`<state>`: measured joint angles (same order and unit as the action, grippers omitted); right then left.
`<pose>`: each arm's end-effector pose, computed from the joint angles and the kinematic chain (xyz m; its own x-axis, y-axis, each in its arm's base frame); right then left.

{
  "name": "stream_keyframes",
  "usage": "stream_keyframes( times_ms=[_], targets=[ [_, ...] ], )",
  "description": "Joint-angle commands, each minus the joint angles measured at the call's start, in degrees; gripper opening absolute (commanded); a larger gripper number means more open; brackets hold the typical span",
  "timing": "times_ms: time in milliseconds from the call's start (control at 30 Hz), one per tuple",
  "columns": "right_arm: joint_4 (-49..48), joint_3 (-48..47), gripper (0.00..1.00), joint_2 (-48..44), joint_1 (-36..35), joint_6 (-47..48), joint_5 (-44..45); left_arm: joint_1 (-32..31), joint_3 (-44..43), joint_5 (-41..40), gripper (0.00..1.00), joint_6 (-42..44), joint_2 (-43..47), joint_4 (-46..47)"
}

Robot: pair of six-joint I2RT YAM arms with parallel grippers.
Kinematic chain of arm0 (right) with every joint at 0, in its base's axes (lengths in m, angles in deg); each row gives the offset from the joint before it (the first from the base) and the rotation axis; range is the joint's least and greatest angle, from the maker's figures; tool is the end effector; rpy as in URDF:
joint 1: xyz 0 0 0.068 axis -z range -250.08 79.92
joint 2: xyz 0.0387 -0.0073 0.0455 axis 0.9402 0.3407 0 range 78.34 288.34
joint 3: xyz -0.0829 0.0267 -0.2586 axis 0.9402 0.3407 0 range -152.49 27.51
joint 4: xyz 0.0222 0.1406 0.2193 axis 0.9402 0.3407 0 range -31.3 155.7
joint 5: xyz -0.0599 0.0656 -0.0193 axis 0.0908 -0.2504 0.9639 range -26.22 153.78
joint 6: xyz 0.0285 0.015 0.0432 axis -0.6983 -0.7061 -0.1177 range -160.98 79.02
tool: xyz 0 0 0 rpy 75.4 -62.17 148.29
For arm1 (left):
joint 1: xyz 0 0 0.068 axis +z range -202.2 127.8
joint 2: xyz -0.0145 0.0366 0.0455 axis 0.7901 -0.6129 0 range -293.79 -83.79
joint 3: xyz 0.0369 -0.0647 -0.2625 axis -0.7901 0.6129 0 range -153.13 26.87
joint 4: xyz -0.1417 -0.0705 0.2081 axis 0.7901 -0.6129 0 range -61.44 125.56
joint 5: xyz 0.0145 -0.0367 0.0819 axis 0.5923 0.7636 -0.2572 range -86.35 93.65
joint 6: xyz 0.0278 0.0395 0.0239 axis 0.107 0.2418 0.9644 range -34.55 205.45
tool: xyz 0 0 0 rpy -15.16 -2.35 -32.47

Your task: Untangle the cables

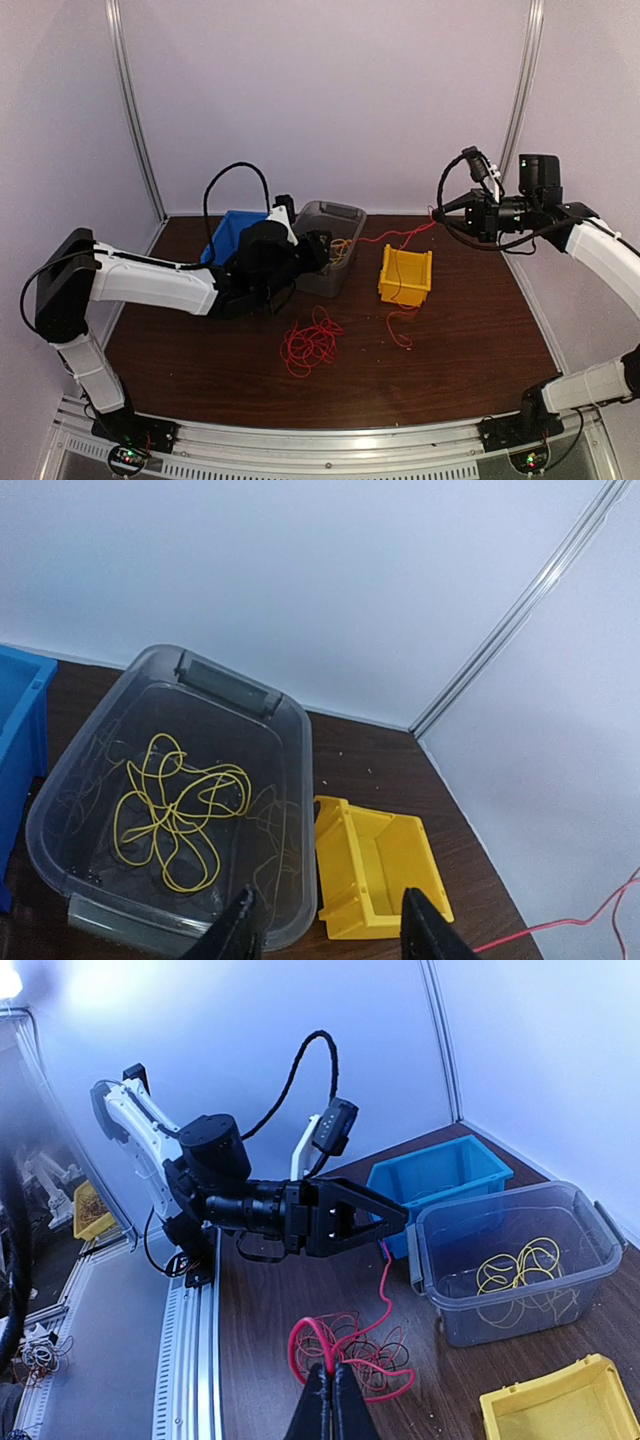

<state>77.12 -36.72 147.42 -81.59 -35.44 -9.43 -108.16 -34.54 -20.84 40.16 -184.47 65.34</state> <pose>0.2405 0.0836 0.3659 -0.2964 -0.0888 -0.9509 -0.9525 0.0996 0.2877 0.2368 -0.3245 0.2468 -0.4382 -0.5068 -0.7424 0.3038 0.6938 -0.6530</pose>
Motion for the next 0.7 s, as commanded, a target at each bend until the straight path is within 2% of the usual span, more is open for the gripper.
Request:
stream_keyframes(
  times_ms=[0, 100, 200, 267, 333, 467, 667],
  targets=[
    [-3.2, -5.6, 0.00, 0.9, 0.4, -2.4, 3.4, 0.0, 2.8, -2.5, 0.48, 4.7, 3.9, 3.0],
    [-5.2, -10.7, 0.00, 2.5, 0.4, -4.0, 5.1, 0.0, 4.4, -3.5, 0.49, 5.6, 5.4, 0.4],
    [-11.0, -15.9, 0.00, 4.7, 0.6, -10.2, 8.1, 0.0, 6.2, -4.8, 0.60, 4.0, 6.8, -2.5],
    [-12.4, -19.7, 0.00, 6.6, 0.5, -11.2, 9.9, 0.0, 5.7, -5.0, 0.64, 2.1, 6.8, -6.8],
    [-13.5, -23.1, 0.00, 8.5, 0.6, -12.0, 11.1, 0.0, 5.7, -3.7, 0.65, 1.7, 7.0, -9.1],
    [-15.3, -27.7, 0.00, 12.2, 0.7, -12.9, 13.4, -0.1, 9.6, -0.8, 0.65, 1.7, 9.6, -5.9],
    [-14.9, -29.4, 0.00, 15.3, 0.7, -10.5, 16.1, -0.4, 13.9, -1.8, 0.64, 1.7, 16.2, -6.4]
  ],
)
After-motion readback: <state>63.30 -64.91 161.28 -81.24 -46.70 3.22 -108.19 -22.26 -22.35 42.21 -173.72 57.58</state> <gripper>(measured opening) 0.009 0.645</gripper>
